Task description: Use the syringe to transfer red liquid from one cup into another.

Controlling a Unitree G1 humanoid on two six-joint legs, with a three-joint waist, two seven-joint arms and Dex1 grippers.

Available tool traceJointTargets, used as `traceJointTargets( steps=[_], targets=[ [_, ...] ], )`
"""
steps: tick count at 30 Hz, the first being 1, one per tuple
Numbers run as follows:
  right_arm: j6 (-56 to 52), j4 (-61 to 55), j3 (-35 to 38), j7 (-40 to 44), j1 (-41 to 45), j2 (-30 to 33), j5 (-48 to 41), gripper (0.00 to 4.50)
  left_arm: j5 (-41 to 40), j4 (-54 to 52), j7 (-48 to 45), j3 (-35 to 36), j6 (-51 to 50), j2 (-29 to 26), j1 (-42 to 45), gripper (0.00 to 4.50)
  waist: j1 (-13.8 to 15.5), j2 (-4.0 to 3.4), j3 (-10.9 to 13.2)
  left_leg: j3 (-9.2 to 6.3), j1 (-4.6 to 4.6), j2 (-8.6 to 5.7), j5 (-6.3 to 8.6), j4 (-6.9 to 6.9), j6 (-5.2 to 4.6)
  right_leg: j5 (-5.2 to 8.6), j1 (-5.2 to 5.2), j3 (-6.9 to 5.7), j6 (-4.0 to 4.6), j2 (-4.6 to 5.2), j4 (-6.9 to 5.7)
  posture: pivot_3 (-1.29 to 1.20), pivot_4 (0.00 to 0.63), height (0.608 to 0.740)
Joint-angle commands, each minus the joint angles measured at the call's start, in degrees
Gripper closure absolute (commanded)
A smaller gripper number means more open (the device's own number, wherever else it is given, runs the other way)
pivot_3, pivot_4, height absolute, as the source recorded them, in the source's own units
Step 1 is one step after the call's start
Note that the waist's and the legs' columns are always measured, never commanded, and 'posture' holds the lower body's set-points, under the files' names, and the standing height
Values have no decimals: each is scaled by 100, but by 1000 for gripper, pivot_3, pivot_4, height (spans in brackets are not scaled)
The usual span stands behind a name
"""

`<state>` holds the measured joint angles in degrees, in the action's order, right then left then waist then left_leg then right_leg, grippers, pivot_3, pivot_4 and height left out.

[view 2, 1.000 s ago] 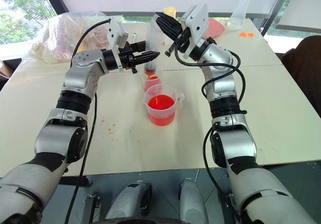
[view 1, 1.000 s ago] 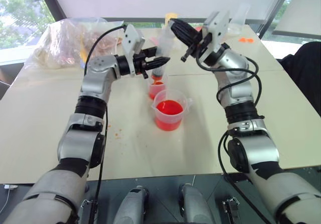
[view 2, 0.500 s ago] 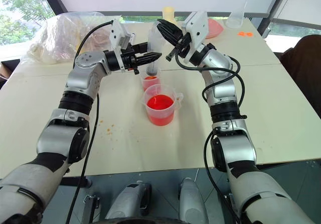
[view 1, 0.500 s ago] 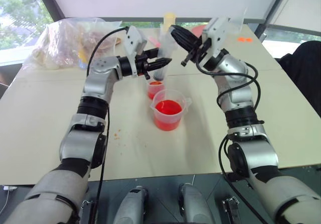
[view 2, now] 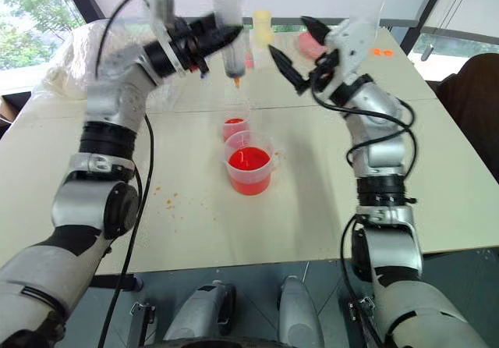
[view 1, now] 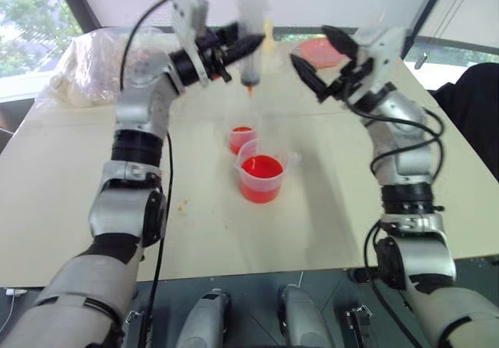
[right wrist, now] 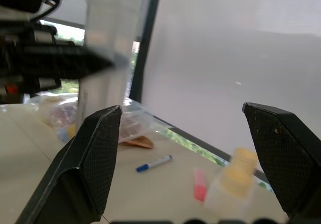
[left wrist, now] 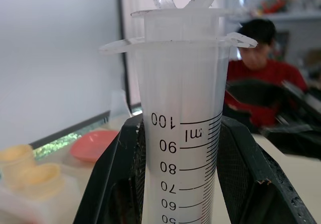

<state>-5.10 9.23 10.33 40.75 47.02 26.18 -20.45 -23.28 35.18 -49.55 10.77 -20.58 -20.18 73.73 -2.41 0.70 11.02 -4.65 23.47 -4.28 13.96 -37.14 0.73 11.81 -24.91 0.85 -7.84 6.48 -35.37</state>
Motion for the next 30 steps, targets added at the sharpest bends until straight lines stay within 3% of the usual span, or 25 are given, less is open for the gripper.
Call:
traceJointTargets(
  steps=[1, 3, 6, 10, 13, 18, 22, 29, 30],
  targets=[
    [-803, -1213, 307, 242, -277, 593, -623, 471, -354, -781, 536, 227, -1646, -630, 494, 3029, -23, 0, 0, 1, -1, 1, 0, 1, 0, 0, 0, 1, 0, -1, 0, 0, 150, 740],
    [-1441, -1961, 217, 667, -681, 1064, -1059, 471, -32, -912, 798, -164, -2936, -1218, 605, 3029, -39, -2, -1, 3, -7, 3, 1, 6, -2, 1, 1, 3, -1, -6, -2, 0, 150, 740],
    [-2184, -2923, 8, 1244, -1222, 1666, -1677, 471, 290, -307, 1627, -314, -5348, -1796, 929, 3029, -53, -4, -2, 5, -18, 5, 3, 5, -5, 3, 8, 9, -3, -14, -7, 0, 150, 740],
    [-2634, -3689, -382, 1814, -1626, 2118, -2054, 471, -126, -490, 1766, -316, -7070, -2398, 89, 3029, -74, -3, -2, 2, -42, 11, 3, -3, -5, 6, 33, 7, -8, -16, -22, 0, 150, 740],
    [-2617, -3873, -654, 2125, -1762, 2218, -2048, 471, -1029, -754, 2201, -282, -7192, -2559, -696, 3029, -27, 16, 8, -5, -46, 17, 2, -9, -3, 6, 33, 7, -6, -14, -37, 0, 150, 740],
    [-2528, -3905, -1072, 2182, -1801, 2017, -1852, 471, -3354, -1347, 3633, -36, -7192, -2313, -1841, 3029, 153, 38, 13, -9, -34, 12, 0, -20, 6, 5, 25, 8, -4, 13, -42, 0, 150, 740],
    [-2643, -3983, -1163, 2085, -1878, 1844, -1980, 471, -4603, -1411, 5295, 517, -7192, -1744, -2256, 3029, 224, 41, 12, -15, -25, 3, 0, -23, 7, 4, 19, 7, -3, 24, -40, 0, 150, 740],
    [-2662, -4256, -1362, 1953, -2235, 1763, -1859, 471, -5938, -1667, 7799, 1368, -7191, -582, -2746, 3029, 267, 43, 10, -10, -20, 1, -1, -24, 10, 3, 9, 10, -1, 24, -44, 0, 150, 740],
    [-2653, -4253, -1368, 1925, -2256, 1751, -1841, 437, -6036, -1676, 8011, 1432, -7191, -511, -2772, 2569, 264, 43, 10, -8, -20, 0, -1, -25, 11, 3, 8, 10, -1, 23, -46, 0, 150, 740]
  ],
)
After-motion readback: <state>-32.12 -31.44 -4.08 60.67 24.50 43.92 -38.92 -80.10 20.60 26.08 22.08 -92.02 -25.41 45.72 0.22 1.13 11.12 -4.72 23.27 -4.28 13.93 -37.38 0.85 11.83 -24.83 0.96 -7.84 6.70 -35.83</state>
